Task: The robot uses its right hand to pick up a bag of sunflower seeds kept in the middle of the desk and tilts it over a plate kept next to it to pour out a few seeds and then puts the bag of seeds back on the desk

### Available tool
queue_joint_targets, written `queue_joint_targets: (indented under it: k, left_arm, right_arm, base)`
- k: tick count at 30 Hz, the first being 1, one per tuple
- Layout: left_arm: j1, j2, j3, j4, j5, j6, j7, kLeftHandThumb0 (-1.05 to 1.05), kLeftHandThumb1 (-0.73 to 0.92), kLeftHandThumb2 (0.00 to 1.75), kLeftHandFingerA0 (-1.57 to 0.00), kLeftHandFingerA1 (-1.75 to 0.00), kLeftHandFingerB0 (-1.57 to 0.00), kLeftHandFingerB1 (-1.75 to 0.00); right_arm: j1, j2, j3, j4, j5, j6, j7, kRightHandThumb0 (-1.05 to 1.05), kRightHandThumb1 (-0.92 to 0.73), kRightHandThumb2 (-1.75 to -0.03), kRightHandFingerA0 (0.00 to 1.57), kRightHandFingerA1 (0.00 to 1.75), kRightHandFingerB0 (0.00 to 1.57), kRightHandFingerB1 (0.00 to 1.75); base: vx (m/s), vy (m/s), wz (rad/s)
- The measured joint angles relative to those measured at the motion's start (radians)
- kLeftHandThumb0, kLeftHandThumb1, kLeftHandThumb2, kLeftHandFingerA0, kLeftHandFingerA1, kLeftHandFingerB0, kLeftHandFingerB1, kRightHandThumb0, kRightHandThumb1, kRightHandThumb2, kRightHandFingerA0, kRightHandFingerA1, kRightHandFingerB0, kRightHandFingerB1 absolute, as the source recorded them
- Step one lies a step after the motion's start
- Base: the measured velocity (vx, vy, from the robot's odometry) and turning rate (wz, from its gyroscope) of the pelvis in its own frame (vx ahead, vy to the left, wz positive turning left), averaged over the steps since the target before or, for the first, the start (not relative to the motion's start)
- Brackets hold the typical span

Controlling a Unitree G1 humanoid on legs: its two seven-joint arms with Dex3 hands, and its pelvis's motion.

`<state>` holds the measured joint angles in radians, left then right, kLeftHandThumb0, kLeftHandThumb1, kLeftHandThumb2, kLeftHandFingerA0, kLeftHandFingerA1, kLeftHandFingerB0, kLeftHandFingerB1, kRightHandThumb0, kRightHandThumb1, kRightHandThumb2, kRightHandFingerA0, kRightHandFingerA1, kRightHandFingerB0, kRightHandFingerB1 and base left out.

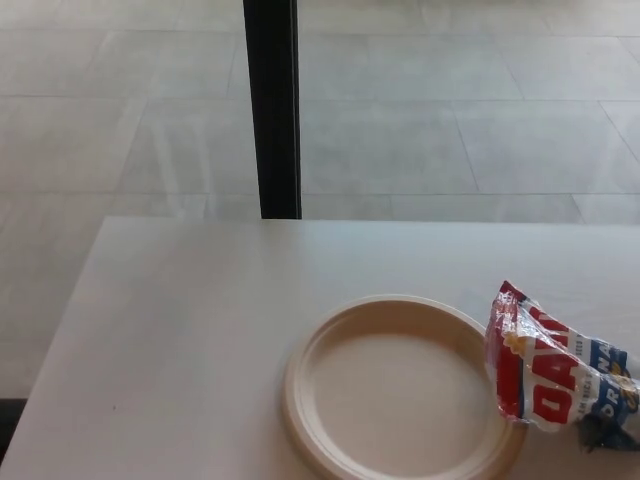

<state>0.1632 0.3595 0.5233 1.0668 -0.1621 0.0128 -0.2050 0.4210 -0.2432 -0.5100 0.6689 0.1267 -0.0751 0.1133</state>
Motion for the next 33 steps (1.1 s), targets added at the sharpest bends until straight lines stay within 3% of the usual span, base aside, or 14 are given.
queue_joint_targets:
  k: [2, 6, 9, 11, 15, 16, 18, 20, 24, 25, 26, 28, 32, 33]
  left_arm:
    - [-0.012, 0.008, -0.001, 0.037, -0.005, -0.009, -0.01, -0.54, 0.7, 0.75, -0.15, -0.7, -0.1, -0.51]
    - [-0.019, 0.014, 0.003, 0.068, -0.017, -0.019, -0.026, -0.34, 0.66, 1.19, -0.14, -0.62, -0.06, -0.55]
    - [-0.02, 0.015, 0.003, 0.069, -0.022, -0.02, -0.033, -0.58, 0.59, 0.98, -0.09, -0.62, -0.04, -0.53]
    - [-0.02, 0.016, 0.011, 0.067, -0.032, -0.021, -0.038, -0.34, 0.67, 1.2, -0.13, -0.62, -0.04, -0.55]
    - [-0.021, 0.019, 0.031, 0.061, -0.051, -0.022, -0.043, -0.56, 0.54, 1.08, -0.07, -0.63, 0.0, -0.54]
    - [-0.023, 0.021, 0.036, 0.06, -0.056, -0.022, -0.044, -0.59, 0.72, 0.79, 0.0, -0.81, -0.04, -0.55]
    - [-0.033, 0.032, 0.047, 0.06, -0.066, -0.022, -0.049, -0.61, 0.58, 1.04, -0.08, -0.65, -0.03, -0.54]
    - [-0.041, 0.043, 0.047, 0.059, -0.072, -0.023, -0.051, -0.6, 0.68, 0.81, -0.03, -0.83, -0.03, -0.5]
    - [-0.056, 0.049, 0.04, 0.058, -0.078, -0.028, -0.058, -0.63, 0.67, 0.81, -0.04, -0.7, -0.05, -0.54]
    - [-0.058, 0.049, 0.039, 0.057, -0.079, -0.03, -0.061, -0.65, 0.48, 1.06, -0.04, -0.61, 0.0, -0.53]
    - [-0.058, 0.05, 0.037, 0.056, -0.08, -0.031, -0.066, -0.65, 0.65, 0.79, -0.07, -0.72, -0.04, -0.52]
    - [-0.058, 0.051, 0.035, 0.058, -0.08, -0.032, -0.074, -0.38, 0.57, 1.16, -0.13, -0.63, -0.03, -0.55]
    - [-0.061, 0.051, 0.03, 0.07, -0.081, -0.036, -0.084, -0.37, 0.57, 1.16, -0.17, -0.66, -0.05, -0.56]
    - [-0.061, 0.051, 0.03, 0.071, -0.081, -0.037, -0.086, -0.64, 0.54, 1.03, -0.14, -0.68, -0.06, -0.56]
  right_arm:
    - [-0.031, -0.003, -0.029, 0.077, 0.021, -0.003, 0.009, -0.59, -0.62, -0.87, 0.0, 0.38, 0.0, 0.22]
    - [-0.104, -0.018, -0.099, 0.214, 0.067, 0.004, 0.018, -0.49, -0.74, -0.66, 0.0, 0.13, 0.0, 0.14]
    - [-0.159, -0.041, -0.158, 0.314, 0.102, 0.017, 0.014, -0.53, -0.74, -0.64, 0.0, 0.1, 0.0, 0.06]
    - [-0.186, -0.054, -0.206, 0.364, 0.13, 0.023, 0.01, -0.6, -0.73, -0.66, 0.0, 0.01, 0.0, 0.07]
    - [-0.236, -0.091, -0.298, 0.417, 0.18, 0.033, -0.011, -0.71, -0.67, -0.72, 0.0, 0.0, 0.0, 0.02]
    - [-0.251, -0.106, -0.321, 0.423, 0.193, 0.033, -0.014, -0.96, -0.59, -0.89, 0.0, 0.29, 0.0, 0.14]
    - [-0.281, -0.137, -0.354, 0.428, 0.217, 0.032, -0.021, -1.05, -0.69, -0.95, 0.0, 0.17, 0.0, 0.06]
    - [-0.305, -0.165, -0.355, 0.416, 0.225, 0.03, -0.036, -1.04, -0.68, -0.93, 0.0, 0.15, 0.0, 0.04]
    - [-0.354, -0.205, -0.356, 0.344, 0.239, 0.027, -0.056, -1.05, -0.73, -1.0, 0.0, 0.1, 0.0, 0.07]
    - [-0.365, -0.214, -0.354, 0.318, 0.241, 0.028, -0.06, -0.99, -0.68, -0.94, 0.0, 0.0, 0.0, 0.06]
    - [-0.384, -0.227, -0.344, 0.274, 0.239, 0.028, -0.069, -1.0, -0.69, -1.06, 0.0, 0.17, 0.0, 0.18]
    - [-0.408, -0.245, -0.326, 0.218, 0.236, 0.031, -0.081, -1.05, -0.73, -1.04, 0.0, 0.17, 0.0, 0.11]
    - [-0.46, -0.276, -0.29, 0.068, 0.235, 0.032, -0.074, -1.05, -0.7, -1.04, 0.0, 0.17, 0.0, 0.1]
    - [-0.469, -0.277, -0.281, 0.026, 0.235, 0.032, -0.069, -1.03, -0.59, -1.01, 0.0, 0.23, 0.0, 0.25]
  base:
    - [0.0, 0.0, 0.0]
    - [0.0, 0.0, 0.0]
    - [0.0, 0.0, 0.0]
    - [0.0, 0.0, 0.0]
    - [0.0, 0.0, 0.0]
    - [0.0, 0.0, 0.0]
    - [0.0, 0.0, 0.0]
    - [0.0, 0.0, 0.0]
    - [0.0, 0.0, 0.0]
    - [0.0, 0.0, 0.0]
    - [0.0, 0.0, 0.0]
    - [0.0, 0.0, 0.0]
    - [0.0, 0.0, 0.0]
    - [0.0, 0.0, 0.0]
